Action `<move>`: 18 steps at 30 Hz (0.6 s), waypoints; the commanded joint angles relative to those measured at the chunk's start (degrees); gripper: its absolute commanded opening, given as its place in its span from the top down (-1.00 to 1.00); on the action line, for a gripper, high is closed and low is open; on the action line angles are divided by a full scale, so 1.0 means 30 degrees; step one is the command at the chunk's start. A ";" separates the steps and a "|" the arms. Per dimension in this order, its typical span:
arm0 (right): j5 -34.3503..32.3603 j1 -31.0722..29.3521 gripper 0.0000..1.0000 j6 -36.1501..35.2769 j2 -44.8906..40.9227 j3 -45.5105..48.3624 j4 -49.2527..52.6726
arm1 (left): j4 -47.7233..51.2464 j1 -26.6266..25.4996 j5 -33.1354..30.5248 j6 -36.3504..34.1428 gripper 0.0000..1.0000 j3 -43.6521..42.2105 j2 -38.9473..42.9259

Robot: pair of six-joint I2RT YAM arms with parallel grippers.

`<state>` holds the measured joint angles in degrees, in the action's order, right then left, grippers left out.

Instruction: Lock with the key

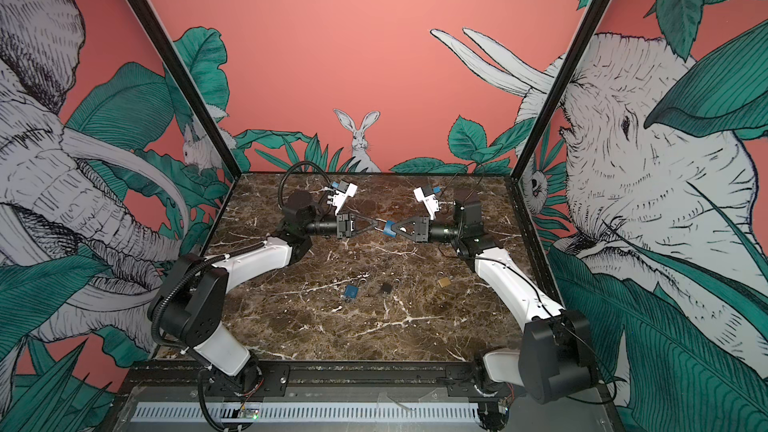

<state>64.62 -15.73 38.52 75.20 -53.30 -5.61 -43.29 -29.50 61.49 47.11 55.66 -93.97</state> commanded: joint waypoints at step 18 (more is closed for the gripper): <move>-0.3280 -0.0061 1.00 -0.2898 -0.1174 -0.0014 0.0880 | -0.3018 -0.2196 -0.0298 0.1682 1.00 -0.0022 0.0338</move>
<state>58.57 -15.20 30.65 71.57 -53.30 -1.26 -47.13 -32.16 58.17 51.99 55.55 -94.83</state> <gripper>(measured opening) 0.115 0.082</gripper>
